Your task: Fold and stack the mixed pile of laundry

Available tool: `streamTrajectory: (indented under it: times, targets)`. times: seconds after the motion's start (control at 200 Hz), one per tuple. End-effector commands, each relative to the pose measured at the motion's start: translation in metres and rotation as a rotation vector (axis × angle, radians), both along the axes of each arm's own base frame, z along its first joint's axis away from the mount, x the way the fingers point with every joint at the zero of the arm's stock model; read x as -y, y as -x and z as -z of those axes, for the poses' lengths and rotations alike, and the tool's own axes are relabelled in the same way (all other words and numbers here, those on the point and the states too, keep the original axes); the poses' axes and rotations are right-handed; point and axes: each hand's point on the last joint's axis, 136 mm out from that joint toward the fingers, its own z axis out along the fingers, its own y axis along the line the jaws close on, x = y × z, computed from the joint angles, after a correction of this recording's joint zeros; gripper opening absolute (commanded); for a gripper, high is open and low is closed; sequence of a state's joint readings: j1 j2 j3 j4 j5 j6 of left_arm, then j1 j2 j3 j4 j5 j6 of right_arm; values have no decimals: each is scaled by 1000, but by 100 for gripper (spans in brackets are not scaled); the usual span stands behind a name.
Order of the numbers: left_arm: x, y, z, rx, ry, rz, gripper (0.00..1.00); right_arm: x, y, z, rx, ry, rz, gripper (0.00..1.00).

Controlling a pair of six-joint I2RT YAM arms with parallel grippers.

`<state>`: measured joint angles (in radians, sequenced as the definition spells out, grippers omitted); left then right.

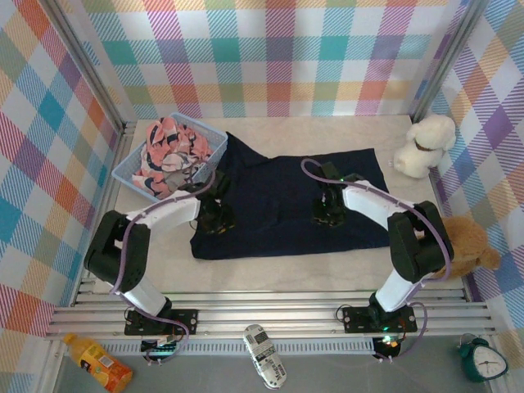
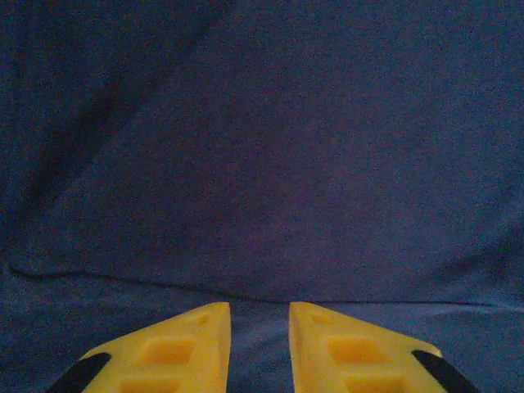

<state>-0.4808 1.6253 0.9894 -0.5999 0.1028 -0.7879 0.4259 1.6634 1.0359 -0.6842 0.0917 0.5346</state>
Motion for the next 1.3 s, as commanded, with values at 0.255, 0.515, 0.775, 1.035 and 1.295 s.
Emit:
streamTrajectory:
  times: [0.255,0.515,0.775,1.035,1.295]
  targets:
    - [-12,59,44,-168,-94,37,33,54,79,39,-214,157,224,40]
    - [-1,68,14,-158,-96,85,46,54,99,15,-162,77,226,46]
    - [45,-72,-62,124,-24,72,81,19,-17,-70,109,-46,97,88]
    - [66,-207,-66,231,-15,8,76,50,-99,-93,182,7,171,99]
    - [87,-241,-44,198,53,-73,67,109,-133,-87,175,31,262,99]
